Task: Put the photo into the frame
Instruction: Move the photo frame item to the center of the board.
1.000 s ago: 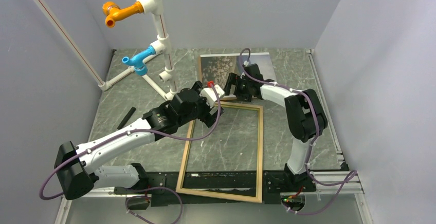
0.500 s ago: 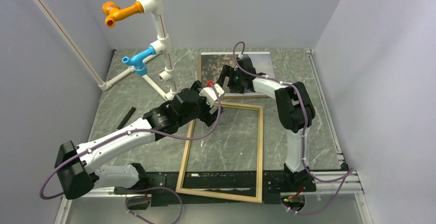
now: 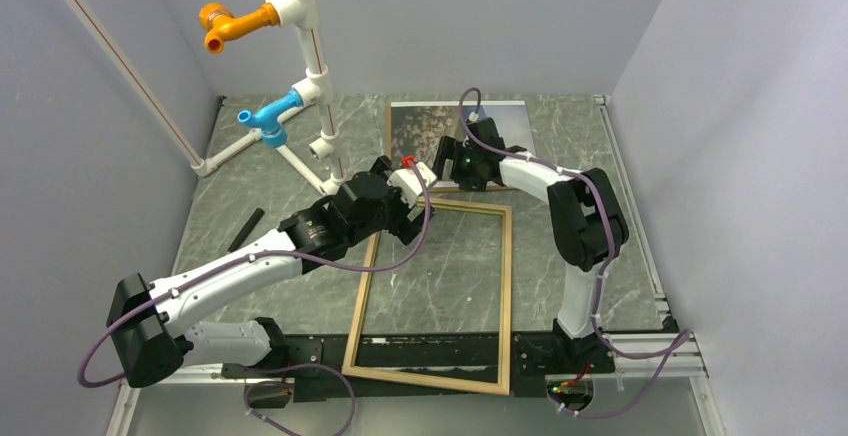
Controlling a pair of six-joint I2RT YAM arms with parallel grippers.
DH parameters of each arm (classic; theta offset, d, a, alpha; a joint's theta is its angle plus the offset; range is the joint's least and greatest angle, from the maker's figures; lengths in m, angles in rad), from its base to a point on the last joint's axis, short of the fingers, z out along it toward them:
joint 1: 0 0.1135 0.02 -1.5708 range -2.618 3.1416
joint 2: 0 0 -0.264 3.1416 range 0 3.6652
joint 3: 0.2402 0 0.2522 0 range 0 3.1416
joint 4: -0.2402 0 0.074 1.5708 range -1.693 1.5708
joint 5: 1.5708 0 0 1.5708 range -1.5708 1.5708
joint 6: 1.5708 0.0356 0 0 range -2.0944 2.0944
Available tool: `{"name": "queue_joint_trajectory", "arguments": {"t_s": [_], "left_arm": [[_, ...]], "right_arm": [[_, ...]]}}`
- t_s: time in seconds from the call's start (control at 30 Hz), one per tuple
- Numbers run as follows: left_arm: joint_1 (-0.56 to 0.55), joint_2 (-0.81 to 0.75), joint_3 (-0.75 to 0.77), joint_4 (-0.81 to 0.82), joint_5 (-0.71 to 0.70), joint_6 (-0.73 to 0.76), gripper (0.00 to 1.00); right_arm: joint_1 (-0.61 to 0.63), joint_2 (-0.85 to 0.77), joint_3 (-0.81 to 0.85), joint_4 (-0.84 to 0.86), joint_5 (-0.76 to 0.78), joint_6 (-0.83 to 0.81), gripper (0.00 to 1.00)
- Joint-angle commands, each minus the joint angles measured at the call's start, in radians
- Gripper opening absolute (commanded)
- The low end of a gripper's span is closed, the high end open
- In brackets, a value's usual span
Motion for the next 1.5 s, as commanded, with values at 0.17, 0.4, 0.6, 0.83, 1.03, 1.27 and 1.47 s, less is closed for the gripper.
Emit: {"name": "queue_joint_trajectory", "arguments": {"t_s": [0.17,0.4,0.6,0.83,1.03,1.27,1.47], "left_arm": [[-0.005,0.01,0.051,-0.001,-0.018,0.01,0.99],[-0.005,0.021,0.057,-0.006,-0.019,0.011,0.99],[-0.005,0.015,0.052,-0.004,-0.029,0.012,0.99],[-0.005,0.022,0.05,0.0,-0.038,0.019,0.99],[-0.005,0.028,0.049,0.003,-0.041,0.024,0.99],[-0.005,0.038,0.052,0.0,-0.053,0.025,0.99],[-0.006,0.03,0.048,0.002,-0.047,0.013,0.99]], "right_arm": [[0.028,-0.086,-0.051,-0.137,0.101,-0.078,1.0],[0.051,-0.04,-0.035,-0.141,0.174,-0.056,1.0],[0.055,0.007,0.024,-0.155,0.317,-0.021,1.0],[0.055,0.078,0.111,-0.145,0.418,0.002,1.0],[0.051,0.156,0.21,-0.163,0.451,-0.012,1.0],[0.048,0.122,0.192,-0.127,0.386,-0.025,1.0],[0.044,-0.015,0.081,-0.122,0.341,-0.013,1.0]]}}
